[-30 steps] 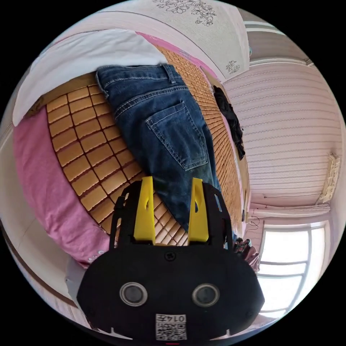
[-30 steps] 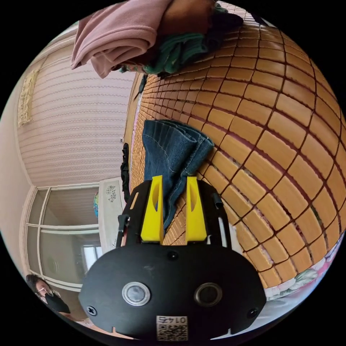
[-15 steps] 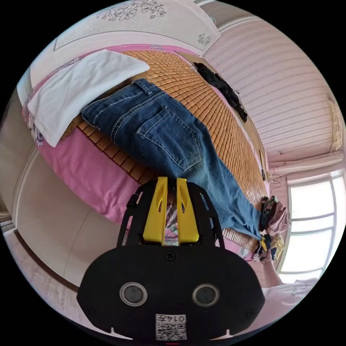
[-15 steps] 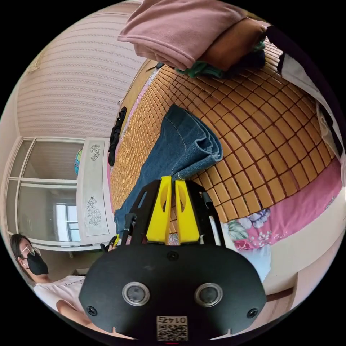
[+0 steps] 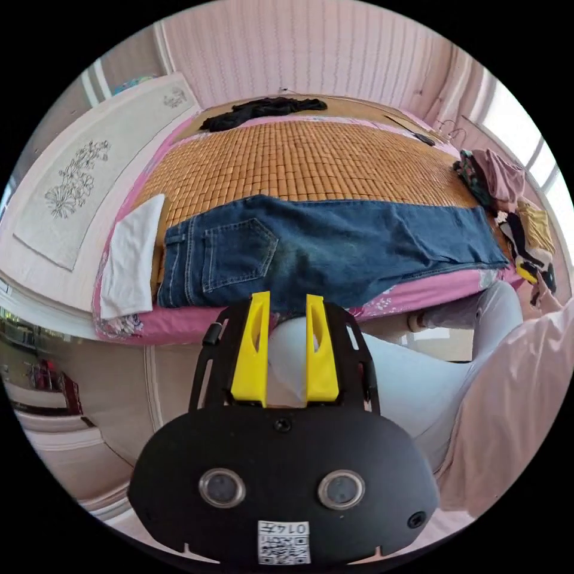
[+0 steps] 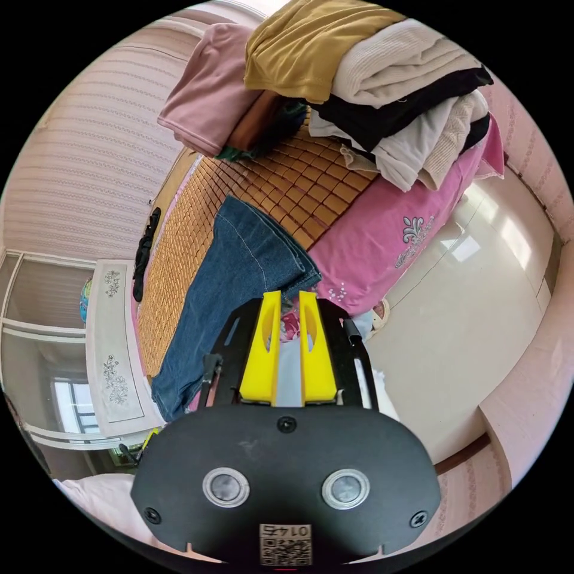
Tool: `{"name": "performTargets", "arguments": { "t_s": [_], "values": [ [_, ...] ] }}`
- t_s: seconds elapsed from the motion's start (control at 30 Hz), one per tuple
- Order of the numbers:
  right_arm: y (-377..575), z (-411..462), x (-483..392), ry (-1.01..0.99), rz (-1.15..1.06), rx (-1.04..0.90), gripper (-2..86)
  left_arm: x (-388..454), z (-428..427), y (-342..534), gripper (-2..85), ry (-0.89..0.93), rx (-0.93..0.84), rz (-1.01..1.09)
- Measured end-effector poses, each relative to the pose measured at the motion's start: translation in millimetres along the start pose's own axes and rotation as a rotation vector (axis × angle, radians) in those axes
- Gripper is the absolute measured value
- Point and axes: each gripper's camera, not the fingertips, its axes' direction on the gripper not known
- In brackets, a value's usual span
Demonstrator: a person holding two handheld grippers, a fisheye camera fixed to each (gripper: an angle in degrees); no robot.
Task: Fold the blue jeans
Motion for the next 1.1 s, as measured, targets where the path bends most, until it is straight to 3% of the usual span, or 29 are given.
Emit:
{"name": "performTargets", "arguments": {
  "t_s": [0.17, 0.27, 0.4, 0.47, 0.63, 0.77, 0.93, 1.1],
  "values": [
    [-14.4, 22.1, -17.2, -0.027, 0.015, -0.012, 7.3, 163.0, 45.1, -37.0, 10.9, 0.212, 0.081, 0.293],
    [-25.9, 41.6, -22.0, 0.052, 0.046, -0.054, 7.3, 243.0, 94.8, -55.2, 12.0, 0.276, 0.036, 0.422],
    [-37.5, 50.3, -17.5, 0.018, 0.102, -0.077, 4.2, 314.3, 166.8, -65.6, 12.3, 0.196, -0.146, 0.529],
    [-39.6, 41.1, -21.6, -0.014, 0.064, -0.051, 2.5, 343.6, 196.6, -64.9, 11.0, 0.067, -0.228, 0.583],
    [-35.9, 24.3, -14.5, -0.027, 0.06, -0.049, 2.5, 355.2, 204.8, -52.7, 6.1, 0.072, -0.212, 0.612],
    [-34.1, 35.9, 2.8, -0.07, 0.094, -0.113, 7.4, 355.9, 212.2, -43.0, 3.9, 0.082, -0.202, 0.613],
    [-42.1, 27.6, 7.0, -0.152, 0.12, -0.071, 2.5, 357.8, 209.8, -34.1, 0.1, 0.075, -0.172, 0.656],
    [-32.9, -34.4, -20.5, -0.253, -0.059, 0.053, 0.7, 344.1, 196.8, -25.2, -0.7, 0.104, -0.115, 0.66]
  ]
}}
